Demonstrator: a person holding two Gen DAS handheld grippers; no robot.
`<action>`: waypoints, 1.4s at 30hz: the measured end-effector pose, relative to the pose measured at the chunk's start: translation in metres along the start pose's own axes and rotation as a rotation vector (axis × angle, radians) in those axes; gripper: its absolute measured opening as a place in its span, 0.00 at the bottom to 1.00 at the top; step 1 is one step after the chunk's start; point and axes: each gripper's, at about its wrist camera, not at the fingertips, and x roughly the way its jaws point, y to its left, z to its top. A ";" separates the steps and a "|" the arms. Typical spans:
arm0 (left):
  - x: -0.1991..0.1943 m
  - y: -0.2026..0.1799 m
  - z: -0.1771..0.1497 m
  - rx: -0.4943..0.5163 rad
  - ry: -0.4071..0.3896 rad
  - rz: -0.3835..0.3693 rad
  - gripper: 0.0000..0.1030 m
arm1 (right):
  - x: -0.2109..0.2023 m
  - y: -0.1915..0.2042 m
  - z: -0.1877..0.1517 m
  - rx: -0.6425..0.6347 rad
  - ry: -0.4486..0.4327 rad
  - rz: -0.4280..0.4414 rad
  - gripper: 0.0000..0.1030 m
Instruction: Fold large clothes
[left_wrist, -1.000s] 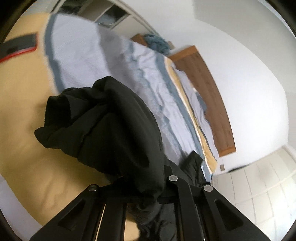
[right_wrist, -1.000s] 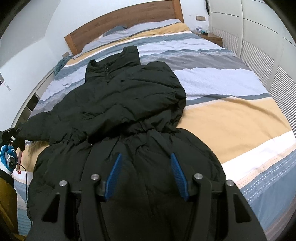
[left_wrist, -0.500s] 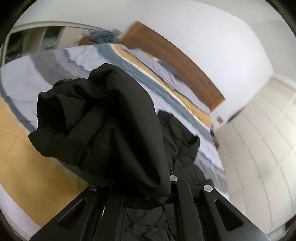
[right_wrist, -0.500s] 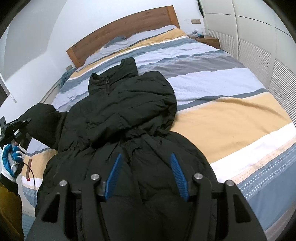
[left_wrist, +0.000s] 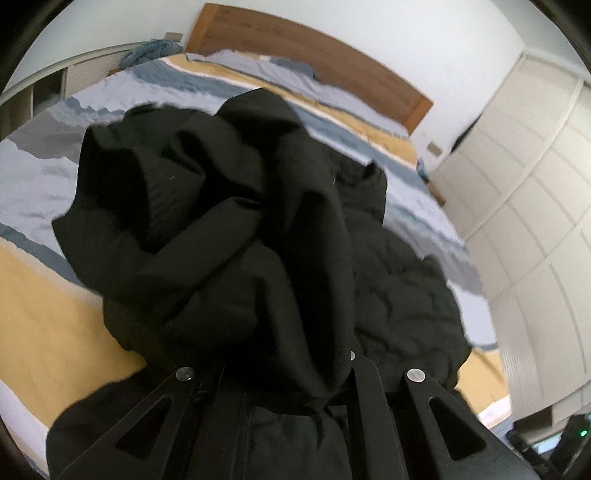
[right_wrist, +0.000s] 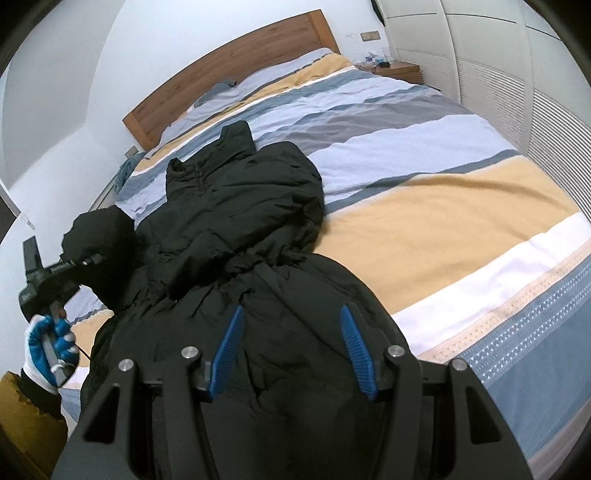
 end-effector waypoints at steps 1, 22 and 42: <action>0.004 -0.002 -0.004 0.009 0.012 0.010 0.08 | 0.000 -0.002 0.000 0.004 0.001 -0.001 0.52; -0.038 -0.027 -0.028 0.149 0.053 0.050 0.51 | -0.015 0.028 -0.003 -0.060 -0.001 0.044 0.52; 0.009 0.030 0.048 0.151 0.034 0.170 0.66 | 0.104 0.229 0.091 -0.471 0.010 0.143 0.52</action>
